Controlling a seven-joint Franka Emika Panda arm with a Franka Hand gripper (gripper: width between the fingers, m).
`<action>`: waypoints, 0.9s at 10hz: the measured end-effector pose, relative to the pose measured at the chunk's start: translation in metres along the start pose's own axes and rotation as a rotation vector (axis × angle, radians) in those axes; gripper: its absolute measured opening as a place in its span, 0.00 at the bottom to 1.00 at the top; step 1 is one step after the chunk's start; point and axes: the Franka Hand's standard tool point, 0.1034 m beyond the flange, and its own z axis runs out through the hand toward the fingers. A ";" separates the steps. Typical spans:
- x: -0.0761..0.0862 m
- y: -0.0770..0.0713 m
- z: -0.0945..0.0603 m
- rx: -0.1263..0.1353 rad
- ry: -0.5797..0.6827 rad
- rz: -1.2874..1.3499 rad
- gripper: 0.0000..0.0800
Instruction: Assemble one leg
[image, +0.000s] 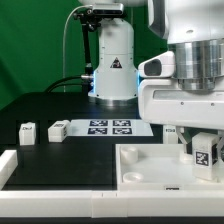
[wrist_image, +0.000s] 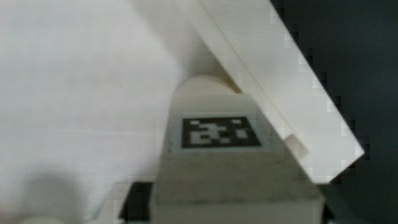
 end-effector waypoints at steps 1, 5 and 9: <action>0.001 0.001 0.000 0.002 -0.002 0.143 0.36; 0.001 0.001 0.001 0.009 -0.005 0.511 0.36; -0.002 -0.001 0.002 0.011 -0.011 0.439 0.77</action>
Offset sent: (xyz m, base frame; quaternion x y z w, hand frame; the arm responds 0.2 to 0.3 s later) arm 0.0012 -0.0013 -0.0046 -0.0140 0.0070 0.2948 0.9554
